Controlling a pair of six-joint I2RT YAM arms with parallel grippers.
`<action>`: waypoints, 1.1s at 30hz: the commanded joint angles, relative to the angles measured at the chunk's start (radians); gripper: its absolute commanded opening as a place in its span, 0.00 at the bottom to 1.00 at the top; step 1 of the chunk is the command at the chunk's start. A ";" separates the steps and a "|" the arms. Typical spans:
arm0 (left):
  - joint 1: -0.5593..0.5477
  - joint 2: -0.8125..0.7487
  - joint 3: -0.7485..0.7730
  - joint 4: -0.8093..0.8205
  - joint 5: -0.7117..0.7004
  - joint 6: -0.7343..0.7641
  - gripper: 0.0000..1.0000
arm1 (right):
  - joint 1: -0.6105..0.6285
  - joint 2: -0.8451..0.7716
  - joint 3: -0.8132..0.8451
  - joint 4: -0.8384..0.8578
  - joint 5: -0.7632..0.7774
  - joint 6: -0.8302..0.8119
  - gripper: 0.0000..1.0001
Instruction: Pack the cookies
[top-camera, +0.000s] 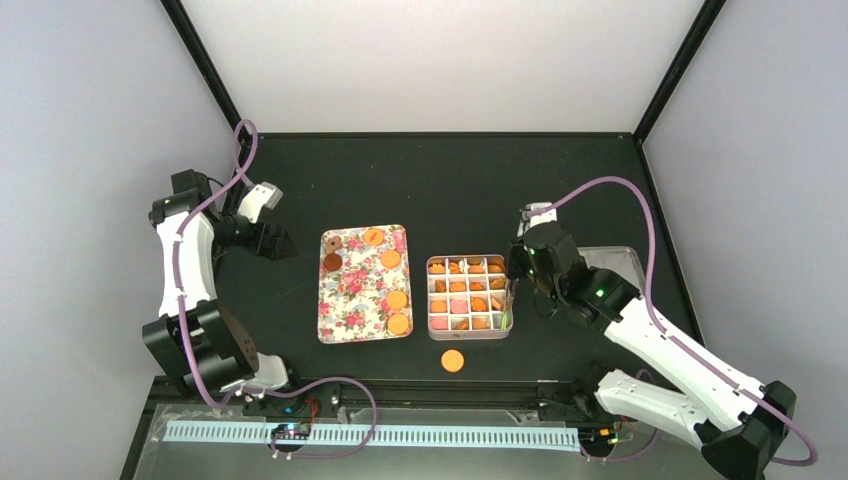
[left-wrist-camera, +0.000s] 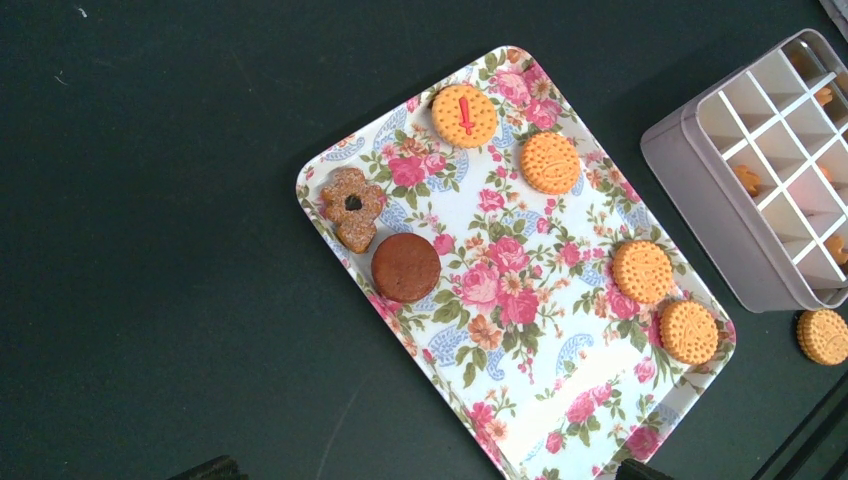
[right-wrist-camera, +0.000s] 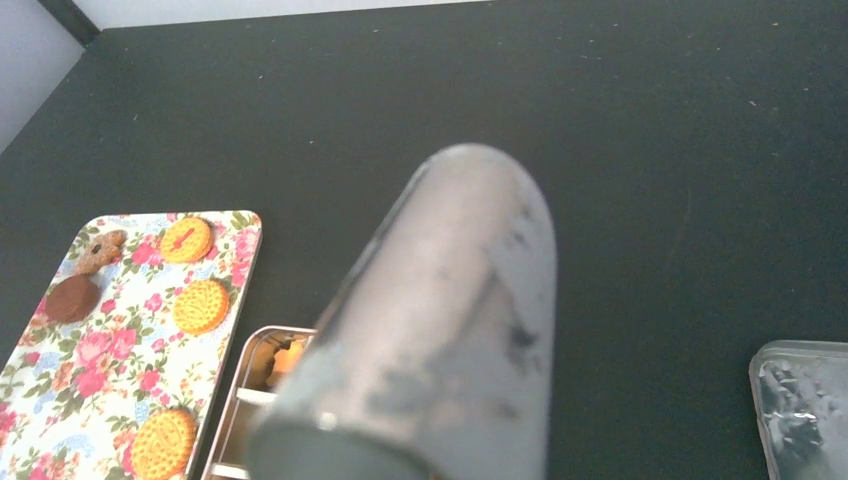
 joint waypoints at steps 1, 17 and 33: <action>-0.006 -0.023 0.010 -0.020 0.008 0.028 0.99 | -0.007 -0.026 -0.010 0.015 0.070 0.043 0.01; -0.006 -0.029 0.003 -0.016 0.006 0.031 0.99 | -0.014 -0.057 -0.080 0.031 0.113 0.105 0.01; -0.006 -0.032 0.013 -0.021 0.004 0.029 0.99 | -0.014 -0.090 -0.122 0.049 0.144 0.094 0.15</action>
